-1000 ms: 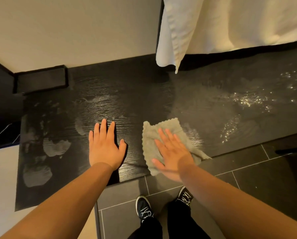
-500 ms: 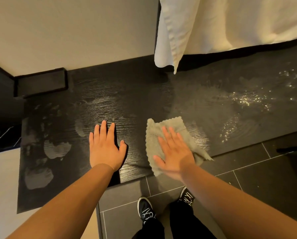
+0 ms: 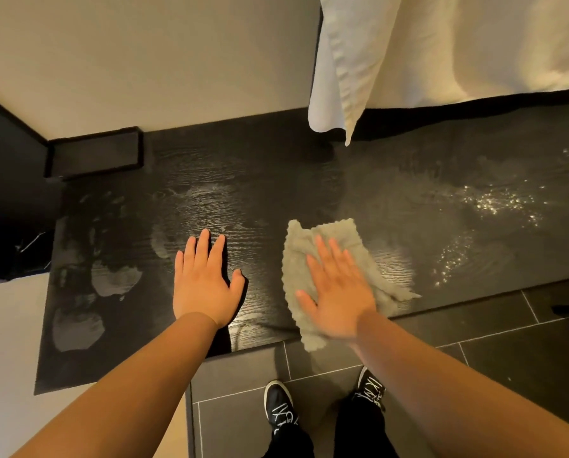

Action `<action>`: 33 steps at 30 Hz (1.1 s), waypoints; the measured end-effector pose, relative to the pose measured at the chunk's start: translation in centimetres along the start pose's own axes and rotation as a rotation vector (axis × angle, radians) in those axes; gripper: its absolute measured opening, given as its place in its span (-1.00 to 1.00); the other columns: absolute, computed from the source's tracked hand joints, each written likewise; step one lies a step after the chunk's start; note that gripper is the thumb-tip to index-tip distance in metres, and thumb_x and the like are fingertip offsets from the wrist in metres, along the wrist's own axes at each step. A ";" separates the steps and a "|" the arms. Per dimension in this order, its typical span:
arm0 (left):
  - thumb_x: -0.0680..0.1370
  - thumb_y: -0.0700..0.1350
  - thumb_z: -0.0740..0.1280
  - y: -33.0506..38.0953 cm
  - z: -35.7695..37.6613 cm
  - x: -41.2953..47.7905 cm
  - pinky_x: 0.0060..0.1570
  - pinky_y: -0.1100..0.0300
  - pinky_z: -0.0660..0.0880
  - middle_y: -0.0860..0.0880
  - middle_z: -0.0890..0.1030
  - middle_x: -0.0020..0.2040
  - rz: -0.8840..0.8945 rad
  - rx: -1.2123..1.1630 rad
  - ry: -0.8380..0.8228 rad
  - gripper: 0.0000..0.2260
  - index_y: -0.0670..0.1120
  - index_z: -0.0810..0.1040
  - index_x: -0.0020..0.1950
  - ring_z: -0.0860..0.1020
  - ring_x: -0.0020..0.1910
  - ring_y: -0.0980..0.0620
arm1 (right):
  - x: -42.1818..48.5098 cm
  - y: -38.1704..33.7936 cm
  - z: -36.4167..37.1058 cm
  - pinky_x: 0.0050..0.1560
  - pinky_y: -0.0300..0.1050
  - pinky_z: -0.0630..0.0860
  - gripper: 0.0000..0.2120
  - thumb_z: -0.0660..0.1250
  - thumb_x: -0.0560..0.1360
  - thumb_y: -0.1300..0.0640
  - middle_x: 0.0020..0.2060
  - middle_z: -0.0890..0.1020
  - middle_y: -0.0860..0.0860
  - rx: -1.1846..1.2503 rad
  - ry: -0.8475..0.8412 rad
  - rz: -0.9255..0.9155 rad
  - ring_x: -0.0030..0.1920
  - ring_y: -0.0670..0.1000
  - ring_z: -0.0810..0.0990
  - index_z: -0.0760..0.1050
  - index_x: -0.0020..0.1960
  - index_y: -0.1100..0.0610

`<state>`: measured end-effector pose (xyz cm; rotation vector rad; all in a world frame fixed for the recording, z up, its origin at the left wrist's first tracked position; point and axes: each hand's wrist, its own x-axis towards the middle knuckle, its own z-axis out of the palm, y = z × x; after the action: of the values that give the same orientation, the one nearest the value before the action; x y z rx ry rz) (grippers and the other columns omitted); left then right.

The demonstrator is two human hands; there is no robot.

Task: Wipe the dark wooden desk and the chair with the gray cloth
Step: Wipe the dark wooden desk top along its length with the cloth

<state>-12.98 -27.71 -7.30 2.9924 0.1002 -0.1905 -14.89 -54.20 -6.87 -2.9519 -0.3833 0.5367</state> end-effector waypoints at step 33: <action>0.59 0.25 0.00 15.4 2.1 3.4 0.65 -0.16 -0.18 -0.05 -0.09 0.74 -0.016 -0.012 -0.064 -0.31 0.10 0.01 0.72 -0.16 0.70 -0.11 | 3.5 9.0 -0.3 0.66 0.21 -0.02 -0.32 -0.03 0.66 -0.26 0.70 -0.05 0.12 -0.092 0.083 -0.345 0.69 0.15 -0.15 0.13 0.68 0.05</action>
<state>-8.73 -43.06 -7.66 2.9709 0.1182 -0.2865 -9.56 -61.96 -9.14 -2.8847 -0.9053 0.3595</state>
